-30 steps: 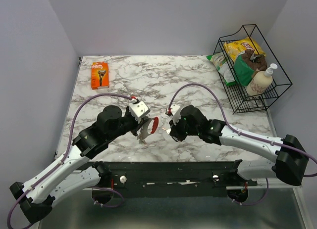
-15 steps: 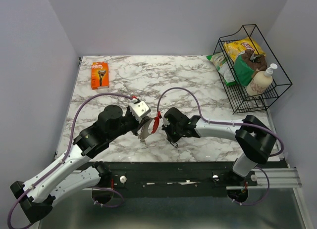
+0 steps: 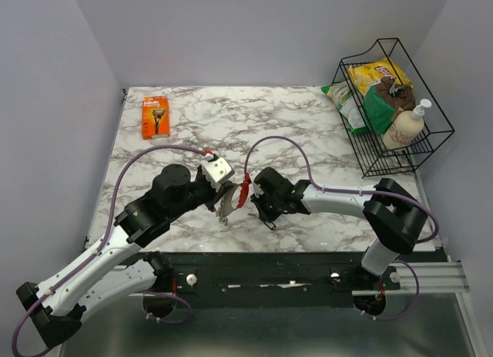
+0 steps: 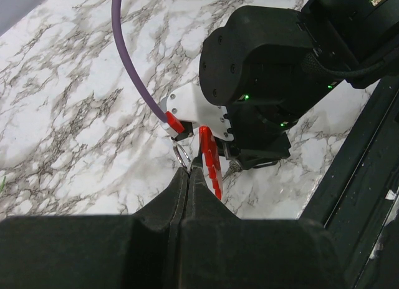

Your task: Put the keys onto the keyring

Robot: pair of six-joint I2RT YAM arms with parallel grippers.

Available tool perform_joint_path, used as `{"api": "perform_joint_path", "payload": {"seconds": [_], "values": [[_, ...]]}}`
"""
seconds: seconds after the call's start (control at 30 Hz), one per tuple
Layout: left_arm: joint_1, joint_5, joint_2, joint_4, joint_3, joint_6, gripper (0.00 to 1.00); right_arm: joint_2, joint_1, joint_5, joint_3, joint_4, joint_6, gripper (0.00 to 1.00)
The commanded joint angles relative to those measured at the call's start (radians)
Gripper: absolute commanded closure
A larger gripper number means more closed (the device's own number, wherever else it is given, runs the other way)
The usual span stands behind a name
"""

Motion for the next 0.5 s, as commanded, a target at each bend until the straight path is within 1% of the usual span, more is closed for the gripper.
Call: {"api": "perform_joint_path", "payload": {"seconds": [0.0, 0.03, 0.07, 0.17, 0.47], "values": [[-0.003, 0.021, -0.014, 0.046, -0.002, -0.006, 1.0, 0.0, 0.0, 0.023, 0.022, -0.016, 0.01, 0.82], [-0.001, 0.019, -0.011, 0.047, -0.005, -0.005, 1.0, -0.006, 0.001, 0.025, 0.018, -0.019, 0.011, 0.81], [-0.001, 0.019, -0.011, 0.046, -0.004, -0.005, 1.0, -0.01, 0.0, 0.027, 0.015, -0.017, 0.011, 0.78], [-0.001, 0.021, -0.009, 0.047, -0.004, -0.005, 1.0, -0.032, 0.0, 0.037, 0.009, -0.025, 0.013, 0.75], [-0.001, 0.019, -0.005, 0.044, -0.002, -0.003, 1.0, -0.061, 0.001, 0.056, 0.004, -0.03, 0.019, 0.76]]}}
